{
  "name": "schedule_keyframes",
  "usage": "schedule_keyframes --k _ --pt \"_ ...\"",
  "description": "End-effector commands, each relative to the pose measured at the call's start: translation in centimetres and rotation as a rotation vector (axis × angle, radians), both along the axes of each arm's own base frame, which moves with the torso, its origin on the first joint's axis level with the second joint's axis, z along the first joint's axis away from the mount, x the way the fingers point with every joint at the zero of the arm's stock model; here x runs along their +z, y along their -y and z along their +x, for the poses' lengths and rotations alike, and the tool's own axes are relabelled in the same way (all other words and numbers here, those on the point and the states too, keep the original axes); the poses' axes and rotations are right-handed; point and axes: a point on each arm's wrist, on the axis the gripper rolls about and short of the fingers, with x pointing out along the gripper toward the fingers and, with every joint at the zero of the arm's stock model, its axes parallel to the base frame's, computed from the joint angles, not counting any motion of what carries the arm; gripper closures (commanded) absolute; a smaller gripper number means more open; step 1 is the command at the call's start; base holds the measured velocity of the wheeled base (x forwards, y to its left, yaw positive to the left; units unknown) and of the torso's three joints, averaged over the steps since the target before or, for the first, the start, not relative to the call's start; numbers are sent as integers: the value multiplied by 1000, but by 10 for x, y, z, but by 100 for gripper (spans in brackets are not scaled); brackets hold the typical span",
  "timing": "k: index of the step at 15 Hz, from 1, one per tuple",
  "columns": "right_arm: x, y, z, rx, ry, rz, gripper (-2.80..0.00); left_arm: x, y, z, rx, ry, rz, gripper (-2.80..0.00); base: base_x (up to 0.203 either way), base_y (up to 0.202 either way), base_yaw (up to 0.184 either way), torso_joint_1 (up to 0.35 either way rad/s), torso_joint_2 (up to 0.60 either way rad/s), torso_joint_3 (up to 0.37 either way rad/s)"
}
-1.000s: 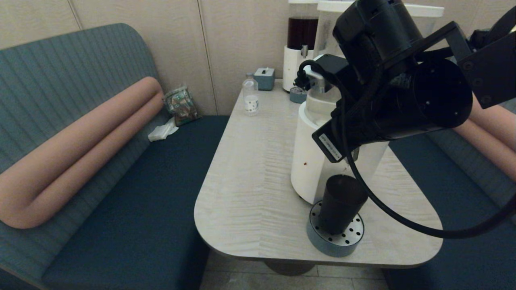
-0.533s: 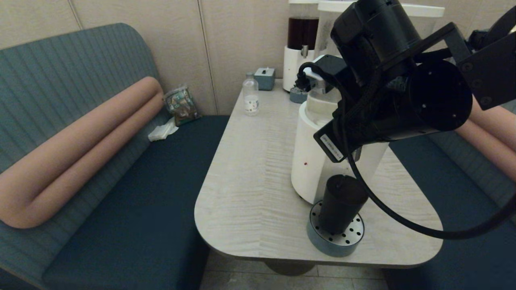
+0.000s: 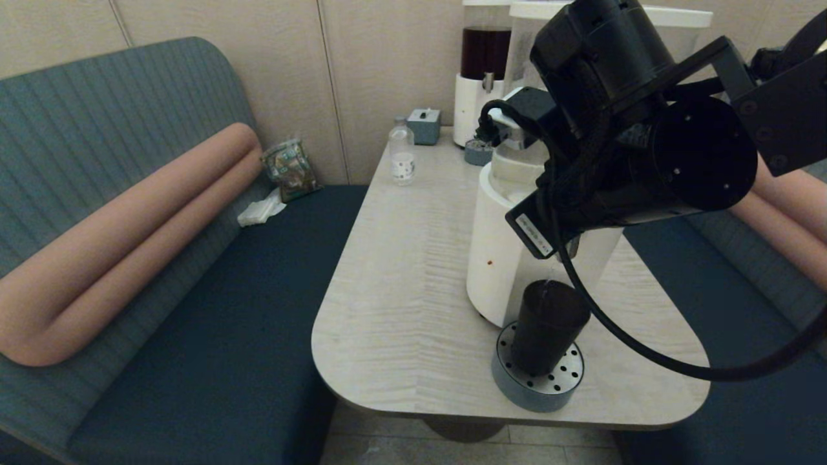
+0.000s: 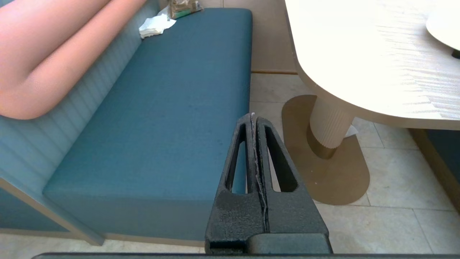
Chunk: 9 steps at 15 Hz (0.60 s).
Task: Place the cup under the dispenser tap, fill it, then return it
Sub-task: Turn off the faucet
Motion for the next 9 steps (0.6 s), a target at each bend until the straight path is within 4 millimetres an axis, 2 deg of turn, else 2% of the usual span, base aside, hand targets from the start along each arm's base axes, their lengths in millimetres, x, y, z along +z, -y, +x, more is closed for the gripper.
schedule_keyframes --k 1,9 --pt "0 1 -1 -3 1 -4 0 0 0 0 1 0 -1 0 0 0 0 0 0 0" --pt "0 2 1 -31 13 -21 0 0 0 0 1 0 -1 0 0 0 0 0 0 0"
